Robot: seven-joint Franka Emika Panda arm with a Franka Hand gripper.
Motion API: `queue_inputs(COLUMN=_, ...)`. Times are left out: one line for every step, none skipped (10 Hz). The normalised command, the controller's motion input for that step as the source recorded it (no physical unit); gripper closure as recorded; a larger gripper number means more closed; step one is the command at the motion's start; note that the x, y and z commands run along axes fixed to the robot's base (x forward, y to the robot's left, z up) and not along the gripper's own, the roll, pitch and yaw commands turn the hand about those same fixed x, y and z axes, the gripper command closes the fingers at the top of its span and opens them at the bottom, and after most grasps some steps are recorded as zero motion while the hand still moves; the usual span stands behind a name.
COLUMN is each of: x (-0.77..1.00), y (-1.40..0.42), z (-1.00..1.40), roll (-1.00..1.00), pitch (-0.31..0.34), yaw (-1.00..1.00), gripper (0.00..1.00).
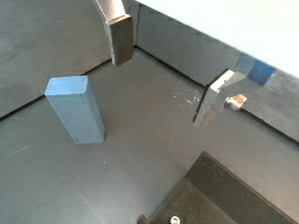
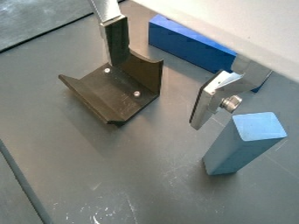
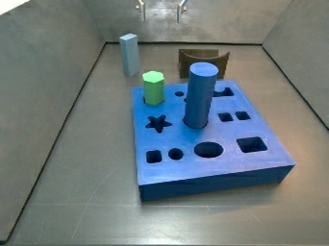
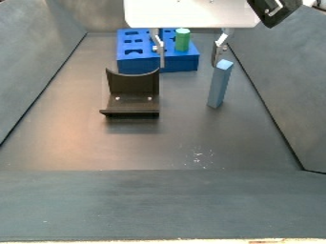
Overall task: Pick up the rectangle object. Move to above the board. Insert the rectangle object.
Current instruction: Pick up the rectangle object.
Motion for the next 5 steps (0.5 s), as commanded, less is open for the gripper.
queue_inputs(x=-0.05, y=-0.01, z=0.0, roll=0.0, pitch=0.0, yaw=0.0, gripper=0.0)
queue_inputs(x=-0.21, y=-0.21, z=-0.15, roll=0.0, pitch=-0.006, yaw=0.0, gripper=0.0)
queue_inputs(x=-0.35, y=-0.51, z=-0.43, roll=0.0, pitch=-0.026, yaw=-0.02, gripper=0.0)
queue_inputs(x=-0.26, y=-0.35, z=-0.38, roll=-0.09, pitch=-0.011, yaw=0.0, gripper=0.0)
queue_inputs(x=0.0, y=0.0, z=0.0, roll=0.03, pitch=0.0, yaw=0.0, gripper=0.0)
